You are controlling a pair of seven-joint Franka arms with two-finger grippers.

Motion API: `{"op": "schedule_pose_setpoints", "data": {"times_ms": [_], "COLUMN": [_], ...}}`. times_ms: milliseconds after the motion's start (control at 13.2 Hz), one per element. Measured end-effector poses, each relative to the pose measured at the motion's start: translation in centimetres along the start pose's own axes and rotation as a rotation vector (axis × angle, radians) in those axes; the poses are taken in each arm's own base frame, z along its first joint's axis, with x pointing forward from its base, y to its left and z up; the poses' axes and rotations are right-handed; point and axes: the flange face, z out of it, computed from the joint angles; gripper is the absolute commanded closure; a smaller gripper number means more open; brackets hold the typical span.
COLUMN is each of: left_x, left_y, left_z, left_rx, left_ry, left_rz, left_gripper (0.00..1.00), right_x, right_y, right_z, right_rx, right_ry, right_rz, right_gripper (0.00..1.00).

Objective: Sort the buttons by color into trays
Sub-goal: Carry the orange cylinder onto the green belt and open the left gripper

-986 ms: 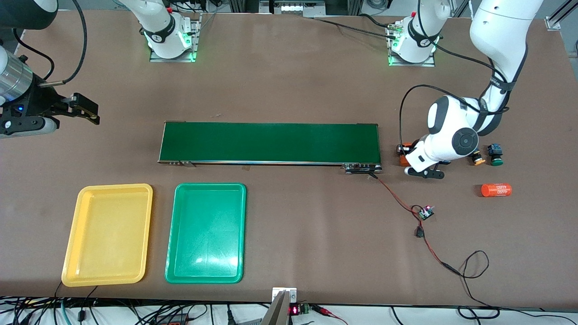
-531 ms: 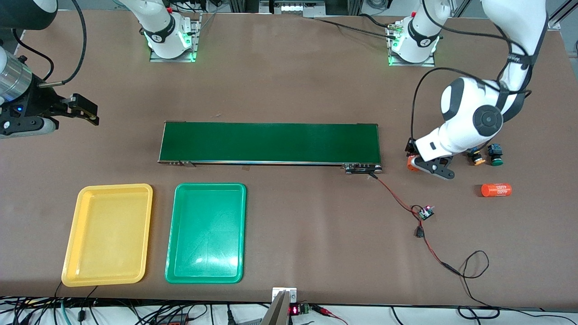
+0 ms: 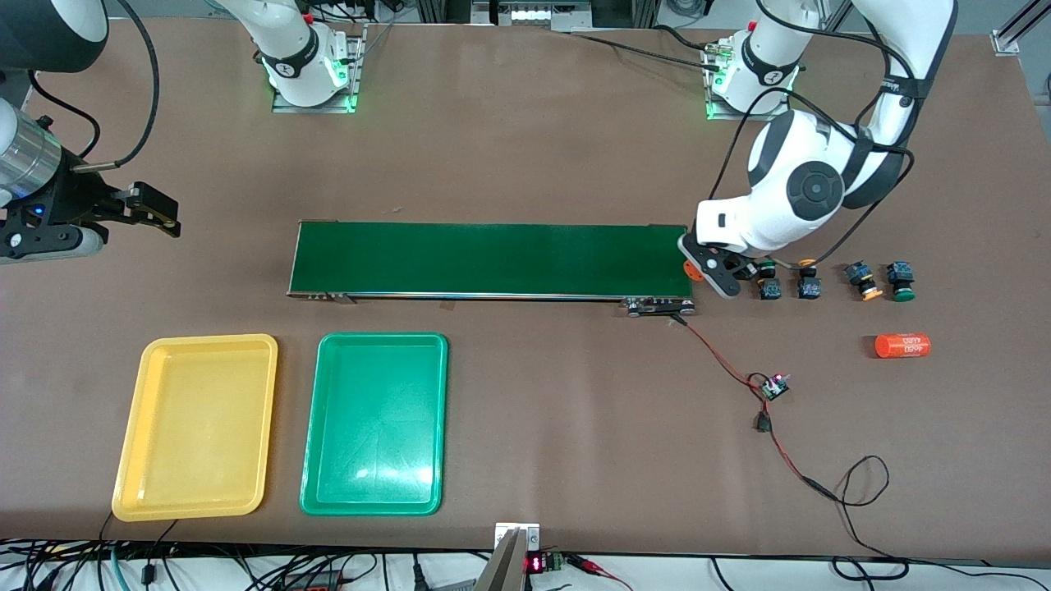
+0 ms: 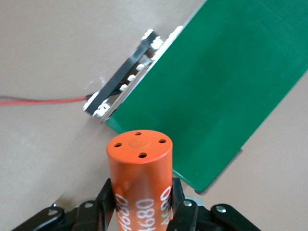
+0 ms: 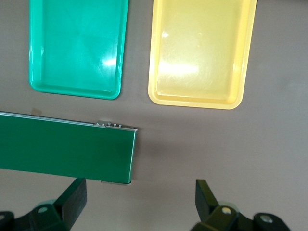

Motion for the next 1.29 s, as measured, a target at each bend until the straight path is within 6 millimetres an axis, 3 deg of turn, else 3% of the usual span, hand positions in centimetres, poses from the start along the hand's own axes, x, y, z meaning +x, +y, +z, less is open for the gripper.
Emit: {"op": "schedule_pose_setpoints", "data": {"times_ms": [379,531,683,835,1290], "left_x": [0.4,1.2,2.8,3.7,3.7], "left_y": [0.1,1.4,4.2,5.7,5.3], "left_z": [0.1,0.5,1.4,2.6,4.5], "left_rx": [0.017,0.014,0.006,0.004,0.011], "left_ry": [0.017,0.014,0.011,0.016,-0.020], "left_rz": [0.401,0.497,0.562,0.594,0.630], "left_gripper": [1.00,1.00,1.00,1.00,1.00], "right_x": [0.1,0.1,0.1,0.1,0.1], "right_y": [0.3,0.2,0.2,0.2,0.4], "right_z": [-0.6,-0.6,-0.6,-0.6,-0.6], "right_rx": [-0.004,-0.004,-0.004,-0.004,-0.004], "right_ry": [0.014,0.013,0.013,0.013,0.014], "right_rz": [0.004,0.002,0.003,0.003,0.007], "right_gripper": [0.00,0.00,0.00,0.00,0.00]}}
